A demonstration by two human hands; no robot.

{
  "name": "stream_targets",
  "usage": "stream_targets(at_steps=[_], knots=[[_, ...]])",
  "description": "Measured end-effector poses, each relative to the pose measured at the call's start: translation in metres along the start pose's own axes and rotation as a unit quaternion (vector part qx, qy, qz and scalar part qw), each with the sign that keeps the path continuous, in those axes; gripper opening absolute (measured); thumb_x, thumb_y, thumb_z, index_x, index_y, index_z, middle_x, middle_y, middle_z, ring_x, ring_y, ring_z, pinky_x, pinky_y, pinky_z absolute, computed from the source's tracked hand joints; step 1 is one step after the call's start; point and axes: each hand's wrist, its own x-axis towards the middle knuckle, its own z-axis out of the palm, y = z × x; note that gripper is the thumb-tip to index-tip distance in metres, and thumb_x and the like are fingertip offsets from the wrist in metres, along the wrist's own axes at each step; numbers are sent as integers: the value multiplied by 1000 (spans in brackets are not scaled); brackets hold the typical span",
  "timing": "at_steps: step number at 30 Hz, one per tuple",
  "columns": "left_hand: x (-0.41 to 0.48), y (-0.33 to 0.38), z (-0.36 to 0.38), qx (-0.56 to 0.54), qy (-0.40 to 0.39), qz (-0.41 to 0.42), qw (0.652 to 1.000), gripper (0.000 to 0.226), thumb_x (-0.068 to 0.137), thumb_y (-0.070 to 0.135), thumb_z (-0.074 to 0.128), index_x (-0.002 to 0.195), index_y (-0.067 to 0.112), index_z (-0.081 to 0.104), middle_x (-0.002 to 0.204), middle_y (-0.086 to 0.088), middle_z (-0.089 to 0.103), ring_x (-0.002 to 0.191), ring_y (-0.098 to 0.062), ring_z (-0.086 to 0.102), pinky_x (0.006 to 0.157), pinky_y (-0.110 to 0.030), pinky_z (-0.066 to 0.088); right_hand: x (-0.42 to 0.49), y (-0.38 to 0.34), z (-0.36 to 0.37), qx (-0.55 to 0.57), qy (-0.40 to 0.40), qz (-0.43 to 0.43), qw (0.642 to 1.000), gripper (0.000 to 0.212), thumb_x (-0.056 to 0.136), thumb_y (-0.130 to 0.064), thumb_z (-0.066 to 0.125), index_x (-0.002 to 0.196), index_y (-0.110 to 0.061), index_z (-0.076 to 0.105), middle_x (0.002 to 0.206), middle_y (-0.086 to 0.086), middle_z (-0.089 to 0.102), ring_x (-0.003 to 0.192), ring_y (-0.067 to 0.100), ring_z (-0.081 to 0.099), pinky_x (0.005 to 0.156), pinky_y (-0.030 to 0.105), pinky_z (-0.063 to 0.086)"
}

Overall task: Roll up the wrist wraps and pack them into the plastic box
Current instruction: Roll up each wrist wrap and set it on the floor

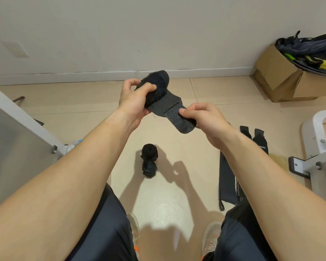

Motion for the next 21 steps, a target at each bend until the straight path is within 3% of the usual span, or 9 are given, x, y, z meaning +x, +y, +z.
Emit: stream_targets(at_steps=[4,8,11,13,15,18,21], knots=[[-1,-2,1,64,-22,45,997,36,86,10,74,106,25,48,109,-10,66,90,-25,69,73,-41,63,-3,-6,-5,75,17,-14,997,28,91,-5,66,64,-11,61,61,-3,60,61,11,55,66,24,42],[-6,-6,7,150,-52,93,983,39,84,10,76,103,30,48,110,-14,64,92,-29,69,66,-33,61,-4,-10,-7,132,32,-19,991,22,93,-6,65,71,-8,61,69,2,61,67,13,60,66,24,49],[-9,-8,11,210,-62,117,969,41,75,20,78,99,37,49,98,-8,64,94,-35,69,77,-52,62,-4,-11,-6,197,32,-4,980,20,96,-9,66,78,-6,59,78,8,65,79,21,66,69,28,58],[-9,-10,11,227,-89,111,963,41,76,17,77,100,36,49,90,-5,64,85,-29,67,83,-58,59,-4,-11,-5,227,34,0,973,23,97,-10,66,75,-8,57,81,9,67,86,27,66,74,32,60],[-7,-14,12,218,-127,91,963,40,85,7,74,106,29,49,89,-5,64,77,-20,64,82,-53,59,-4,-10,-5,241,34,4,970,26,97,-9,65,73,-9,56,80,9,68,84,26,68,76,33,61],[-8,-16,13,181,-159,52,969,37,89,0,69,108,26,49,92,-4,65,73,-15,65,77,-35,60,-5,-10,-3,268,29,11,963,26,98,-7,63,73,-8,55,74,9,70,74,21,70,75,34,63],[-10,-15,14,159,-157,30,974,34,89,1,64,104,28,51,89,-2,66,74,-15,64,73,-32,57,-5,-11,0,293,31,10,956,25,99,-6,62,74,-6,56,74,10,67,74,19,68,79,36,64]])
